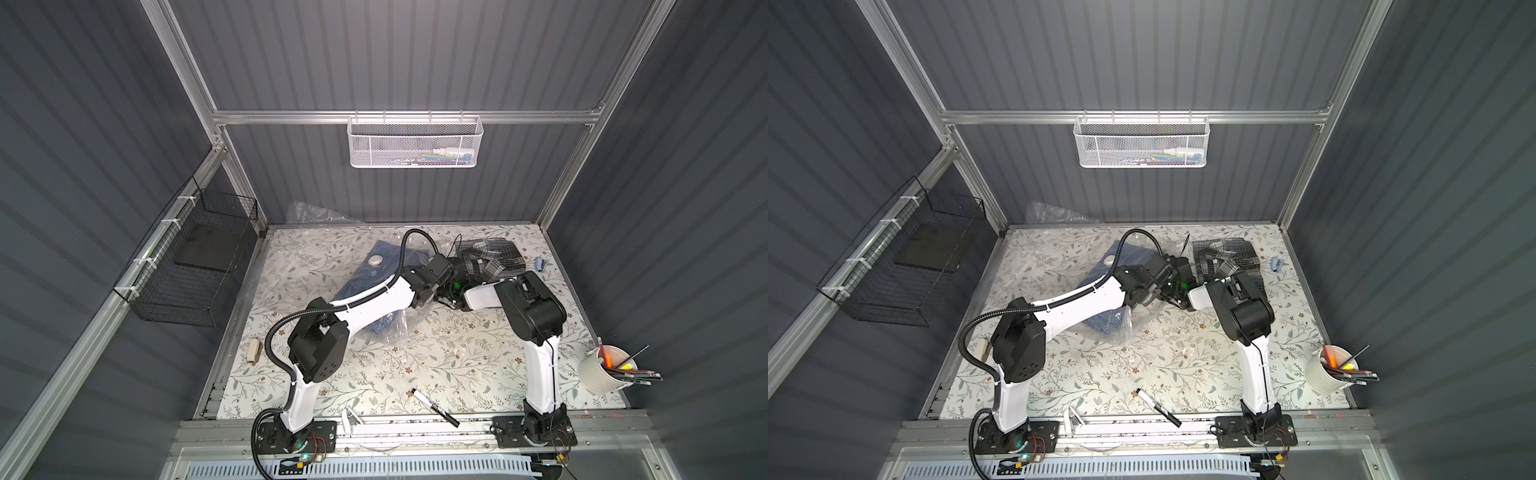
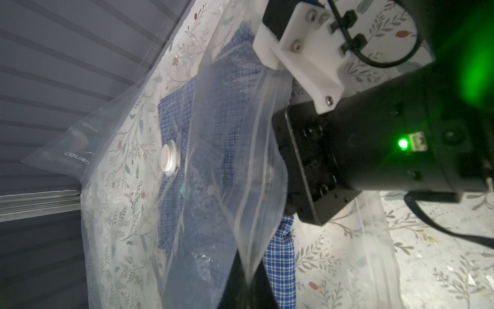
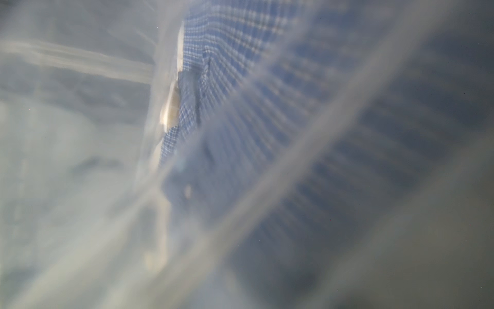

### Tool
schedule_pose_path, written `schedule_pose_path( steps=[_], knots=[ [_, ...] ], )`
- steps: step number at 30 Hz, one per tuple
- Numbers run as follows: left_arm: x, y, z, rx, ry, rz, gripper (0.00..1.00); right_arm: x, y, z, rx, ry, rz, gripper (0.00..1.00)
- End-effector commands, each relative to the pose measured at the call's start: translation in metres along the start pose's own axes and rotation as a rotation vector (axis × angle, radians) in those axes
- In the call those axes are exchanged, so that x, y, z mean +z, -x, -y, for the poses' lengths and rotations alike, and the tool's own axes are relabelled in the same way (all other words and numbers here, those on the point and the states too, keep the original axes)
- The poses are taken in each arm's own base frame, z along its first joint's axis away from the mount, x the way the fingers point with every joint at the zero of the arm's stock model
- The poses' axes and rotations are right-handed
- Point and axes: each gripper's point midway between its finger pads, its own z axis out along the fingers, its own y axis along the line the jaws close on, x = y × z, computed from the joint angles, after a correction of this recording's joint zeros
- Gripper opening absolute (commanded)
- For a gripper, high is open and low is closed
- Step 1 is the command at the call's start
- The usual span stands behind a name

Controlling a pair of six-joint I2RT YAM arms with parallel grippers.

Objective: Take the shirt out of the vacuum bag
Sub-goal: Take out the shirt from the vacuum bag.

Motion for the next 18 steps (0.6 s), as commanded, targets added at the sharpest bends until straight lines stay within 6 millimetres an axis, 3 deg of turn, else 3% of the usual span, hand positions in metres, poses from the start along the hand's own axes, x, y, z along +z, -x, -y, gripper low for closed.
schedule_pose_path(
  steps=[1, 9, 18],
  knots=[
    [-0.014, 0.007, -0.009, -0.048, -0.011, 0.045, 0.05, 0.003, 0.010, -0.010, 0.007, 0.032, 0.062, 0.40],
    [-0.005, -0.003, -0.006, -0.051, -0.026, 0.021, 0.05, 0.001, 0.026, -0.040, 0.001, 0.101, 0.089, 0.02],
    [0.002, -0.012, -0.002, -0.056, -0.039, 0.008, 0.05, -0.026, 0.028, -0.070, 0.014, 0.081, 0.059, 0.00]
  ],
)
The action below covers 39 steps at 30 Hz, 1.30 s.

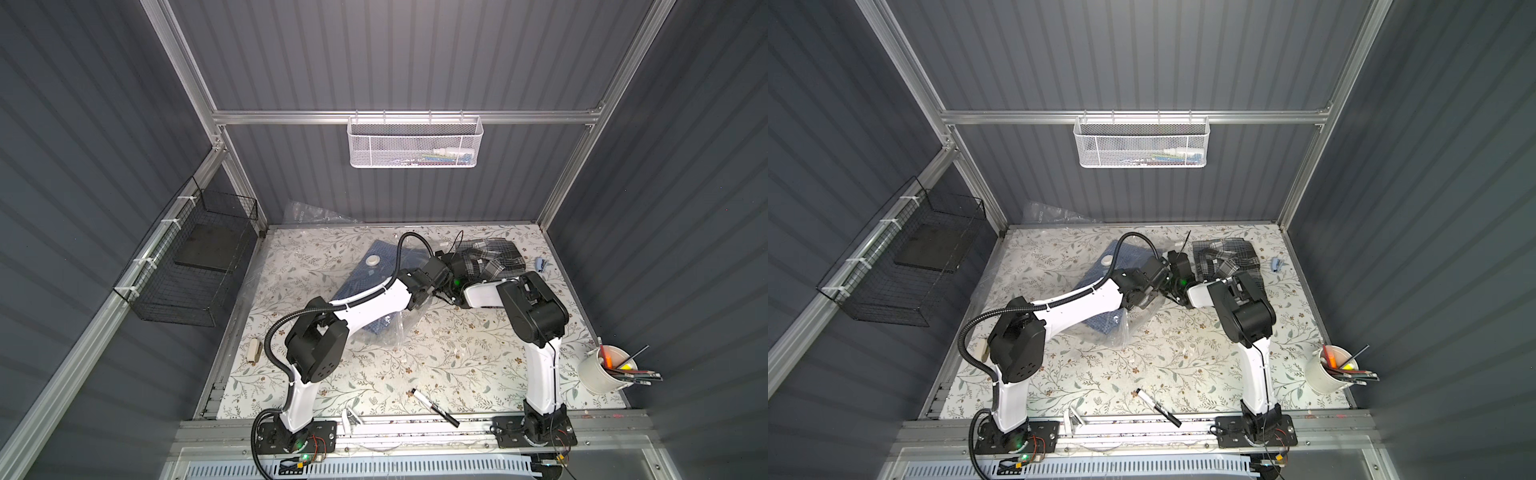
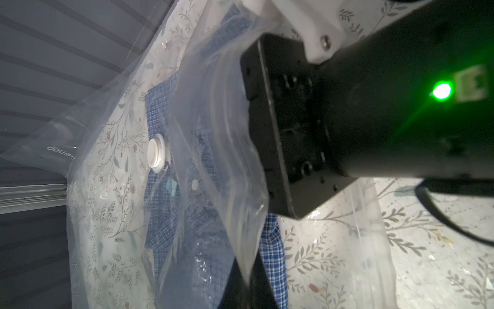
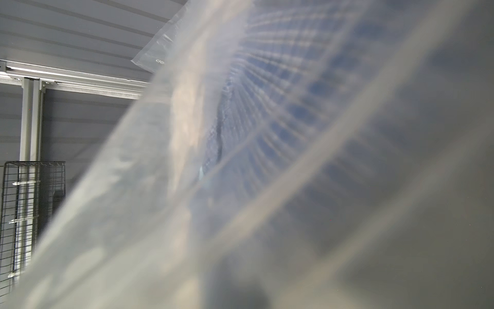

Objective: Take the shirt out of the vacuum bag
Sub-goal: Take out the shirt from the vacuum bag.

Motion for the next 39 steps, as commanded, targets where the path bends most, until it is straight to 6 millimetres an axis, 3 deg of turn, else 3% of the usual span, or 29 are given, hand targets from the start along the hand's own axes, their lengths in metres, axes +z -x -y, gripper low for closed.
schedule_pose_path(
  steps=[1, 6, 10, 17, 19, 22, 25, 35, 39],
  knots=[
    [-0.008, 0.000, -0.003, -0.032, -0.024, 0.015, 0.05, -0.018, 0.009, -0.042, -0.024, 0.042, 0.003, 0.00],
    [-0.001, -0.005, 0.000, -0.032, -0.036, 0.003, 0.05, -0.035, 0.007, -0.046, -0.027, -0.015, -0.020, 0.00],
    [0.002, -0.007, 0.002, -0.034, -0.039, -0.002, 0.05, -0.044, 0.003, -0.030, -0.001, -0.063, -0.033, 0.00],
    [0.004, -0.011, -0.005, -0.043, -0.028, -0.010, 0.05, -0.057, -0.024, 0.014, -0.003, -0.178, -0.086, 0.02],
    [0.005, -0.011, -0.008, -0.046, -0.024, -0.010, 0.05, -0.058, -0.029, 0.022, -0.002, -0.189, -0.096, 0.19],
    [0.005, -0.010, -0.010, -0.047, -0.022, -0.008, 0.05, -0.056, -0.034, 0.019, -0.016, -0.155, -0.111, 0.52],
    [0.004, -0.009, -0.011, -0.043, -0.021, -0.005, 0.05, -0.055, -0.040, 0.011, -0.053, -0.130, -0.117, 0.67],
    [0.003, -0.003, -0.018, -0.042, -0.012, 0.006, 0.05, -0.036, -0.077, 0.029, -0.014, -0.124, -0.169, 0.64],
    [0.002, -0.002, -0.020, -0.038, -0.009, 0.010, 0.05, -0.025, -0.092, 0.027, 0.009, -0.102, -0.188, 0.63]
  ],
)
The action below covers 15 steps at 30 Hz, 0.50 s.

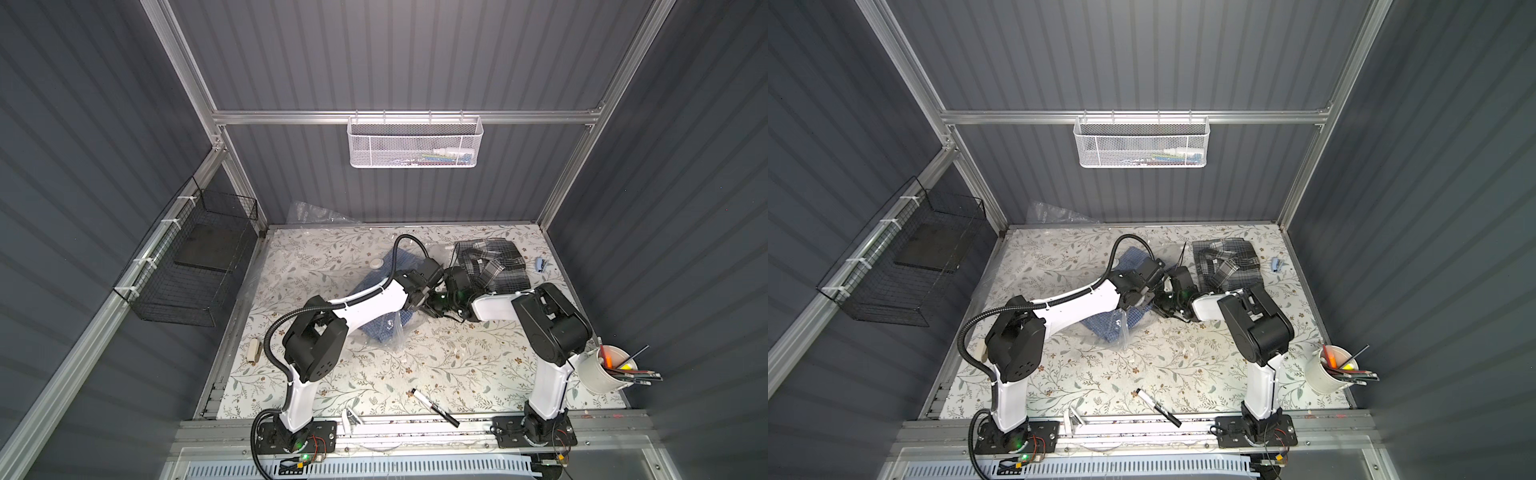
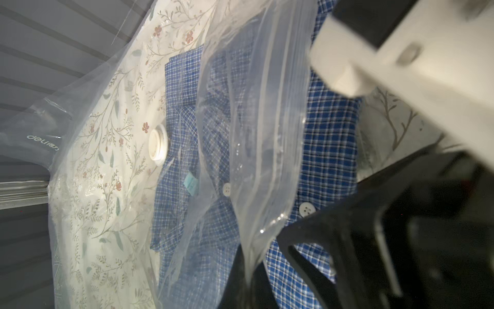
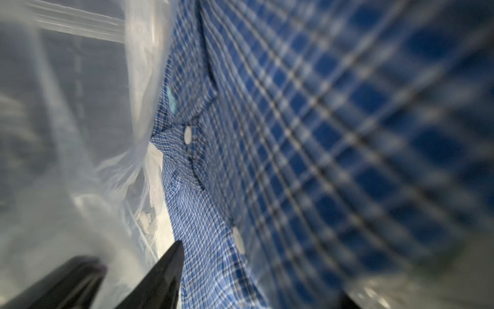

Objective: Take the shirt out of the vacuum bag
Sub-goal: Take out the shirt from the vacuum bag.

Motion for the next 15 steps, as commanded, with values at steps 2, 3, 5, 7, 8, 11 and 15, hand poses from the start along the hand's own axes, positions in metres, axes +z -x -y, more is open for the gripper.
schedule_pose_path(
  steps=[2, 3, 5, 7, 8, 11, 15],
  knots=[
    [-0.013, 0.013, -0.015, -0.013, 0.012, 0.037, 0.05, 0.017, -0.014, -0.006, 0.014, 0.040, -0.023, 0.61],
    [-0.013, 0.013, -0.016, -0.014, 0.013, 0.037, 0.05, 0.020, -0.016, -0.007, 0.017, 0.046, -0.026, 0.59],
    [-0.012, 0.013, -0.016, -0.013, 0.013, 0.036, 0.05, 0.023, -0.013, -0.006, 0.029, 0.057, -0.010, 0.56],
    [-0.012, 0.012, -0.015, -0.012, 0.014, 0.035, 0.05, 0.024, -0.010, -0.005, 0.039, 0.058, 0.009, 0.50],
    [-0.010, 0.011, -0.016, -0.015, 0.015, 0.033, 0.05, 0.024, -0.009, -0.005, 0.038, 0.061, 0.017, 0.46],
    [-0.007, 0.007, -0.017, -0.022, 0.012, 0.025, 0.05, 0.022, -0.006, -0.007, 0.037, 0.066, 0.035, 0.36],
    [-0.002, 0.000, -0.019, -0.035, 0.011, 0.014, 0.05, 0.015, -0.002, -0.013, 0.031, 0.068, 0.062, 0.17]
  ],
)
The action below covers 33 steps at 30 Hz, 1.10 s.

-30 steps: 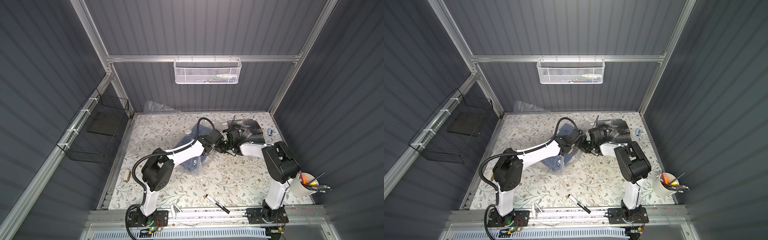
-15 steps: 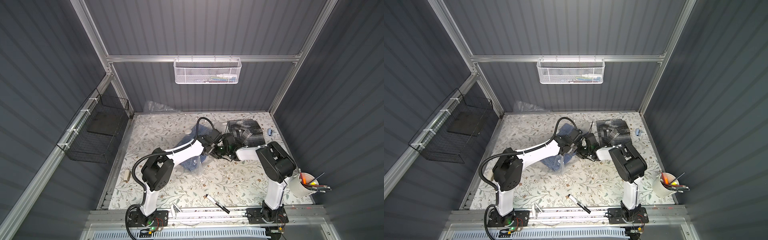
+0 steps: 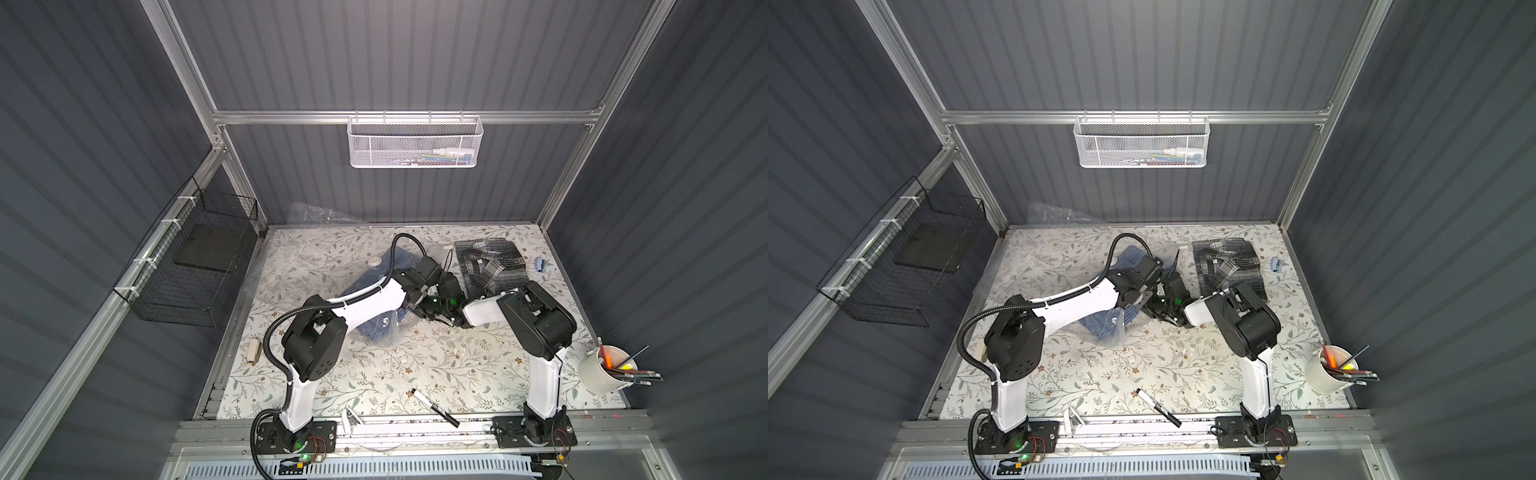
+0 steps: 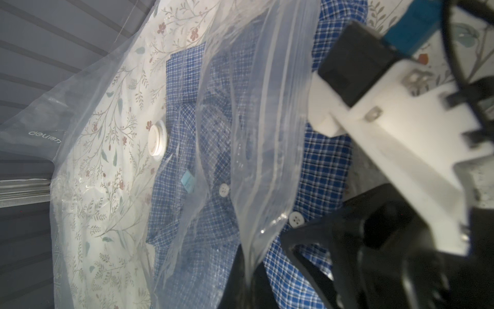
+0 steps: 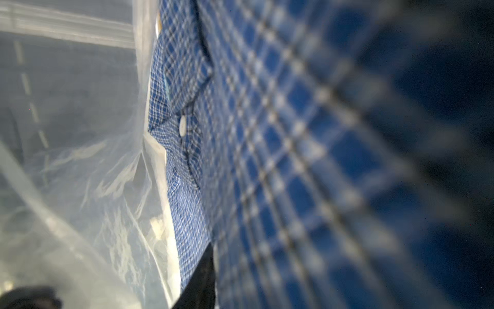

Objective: Take the shirt out of the vacuum bag
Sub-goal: Take out the shirt from the vacuum bag.

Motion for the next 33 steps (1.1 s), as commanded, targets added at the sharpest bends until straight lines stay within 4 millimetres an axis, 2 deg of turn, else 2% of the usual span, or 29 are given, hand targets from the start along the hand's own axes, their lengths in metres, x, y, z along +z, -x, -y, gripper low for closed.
schedule_pose_path(
  steps=[1, 5, 10, 14, 15, 20, 23, 29, 33],
  knots=[
    [-0.005, 0.001, -0.011, -0.028, 0.001, 0.018, 0.05, -0.008, 0.006, -0.009, -0.013, 0.009, 0.041, 0.13],
    [0.008, -0.013, -0.011, -0.044, -0.007, -0.004, 0.05, -0.018, 0.010, -0.021, -0.043, -0.015, 0.030, 0.00],
    [0.024, -0.032, -0.013, -0.064, -0.006, -0.037, 0.05, -0.036, 0.017, -0.026, -0.067, -0.079, 0.018, 0.00],
    [0.026, -0.031, -0.019, -0.072, 0.006, -0.030, 0.04, -0.054, 0.025, -0.023, -0.047, -0.108, 0.018, 0.00],
    [0.032, -0.046, -0.016, -0.054, 0.004, -0.064, 0.04, -0.059, 0.029, -0.023, -0.041, -0.112, 0.016, 0.00],
    [0.032, -0.048, -0.016, -0.046, 0.010, -0.067, 0.05, -0.076, 0.041, -0.028, -0.028, -0.118, 0.031, 0.00],
    [0.033, -0.049, -0.018, -0.043, 0.019, -0.071, 0.05, -0.082, 0.041, -0.032, -0.047, -0.134, 0.016, 0.00],
    [0.033, -0.051, -0.022, -0.040, 0.030, -0.075, 0.05, -0.095, 0.023, -0.016, -0.084, -0.186, -0.045, 0.00],
    [0.034, -0.050, -0.024, -0.037, 0.033, -0.072, 0.05, -0.106, 0.027, -0.011, -0.076, -0.211, -0.036, 0.00]
  ],
)
